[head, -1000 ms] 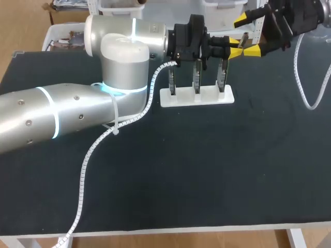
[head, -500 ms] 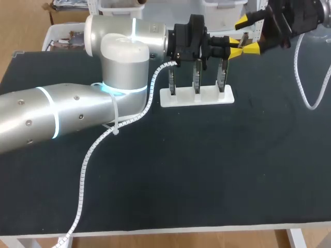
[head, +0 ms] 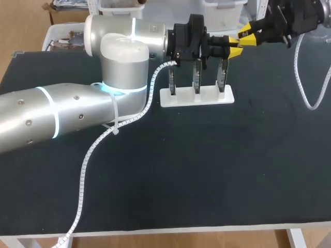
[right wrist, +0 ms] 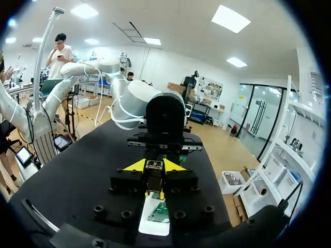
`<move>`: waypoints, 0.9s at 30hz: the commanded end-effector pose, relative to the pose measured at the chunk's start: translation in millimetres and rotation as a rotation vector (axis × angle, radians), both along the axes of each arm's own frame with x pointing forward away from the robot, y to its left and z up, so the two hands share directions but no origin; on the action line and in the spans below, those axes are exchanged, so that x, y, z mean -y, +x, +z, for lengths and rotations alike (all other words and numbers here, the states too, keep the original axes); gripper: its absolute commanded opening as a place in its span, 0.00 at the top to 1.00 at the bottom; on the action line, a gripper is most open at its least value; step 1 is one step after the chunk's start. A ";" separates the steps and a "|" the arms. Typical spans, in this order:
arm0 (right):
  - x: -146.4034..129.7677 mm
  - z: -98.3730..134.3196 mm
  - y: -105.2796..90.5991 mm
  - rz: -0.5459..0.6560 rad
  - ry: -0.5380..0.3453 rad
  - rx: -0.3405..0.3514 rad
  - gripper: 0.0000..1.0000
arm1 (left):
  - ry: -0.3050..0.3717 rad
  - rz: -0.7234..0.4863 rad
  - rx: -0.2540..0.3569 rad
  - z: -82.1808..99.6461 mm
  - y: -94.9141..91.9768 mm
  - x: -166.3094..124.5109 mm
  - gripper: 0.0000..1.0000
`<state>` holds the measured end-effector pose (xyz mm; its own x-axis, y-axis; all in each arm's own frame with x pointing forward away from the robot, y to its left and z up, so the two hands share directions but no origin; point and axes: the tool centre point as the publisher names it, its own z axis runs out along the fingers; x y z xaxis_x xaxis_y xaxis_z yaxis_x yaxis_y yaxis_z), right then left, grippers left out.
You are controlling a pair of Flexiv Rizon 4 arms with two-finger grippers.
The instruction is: Pick up the optical module with the left hand, and insert it into the network port with the right hand.
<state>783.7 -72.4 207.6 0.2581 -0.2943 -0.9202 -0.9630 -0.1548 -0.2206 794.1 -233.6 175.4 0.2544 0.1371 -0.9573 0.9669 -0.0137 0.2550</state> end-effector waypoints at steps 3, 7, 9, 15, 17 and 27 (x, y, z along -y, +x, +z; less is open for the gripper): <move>0.0 0.2 0.7 -0.002 0.000 0.001 1.00 | 0.001 -0.004 0.000 -0.6 0.7 1.5 1.00; 0.0 0.2 0.7 -0.002 0.000 0.001 1.00 | 0.001 -0.004 0.000 -0.6 0.7 1.5 1.00; 0.0 0.2 0.7 -0.002 0.000 0.001 1.00 | 0.001 -0.004 0.000 -0.6 0.7 1.5 0.25; 0.0 0.2 0.7 -0.002 0.000 0.001 1.00 | 0.001 -0.004 0.000 -0.6 0.7 1.5 0.00; 0.0 0.2 0.7 -0.002 0.000 0.001 1.00 | 0.001 -0.004 0.000 -0.6 0.7 1.5 0.00; 0.0 0.2 0.7 -0.002 0.000 0.001 1.00 | 0.001 -0.004 0.000 -0.6 0.7 1.5 0.00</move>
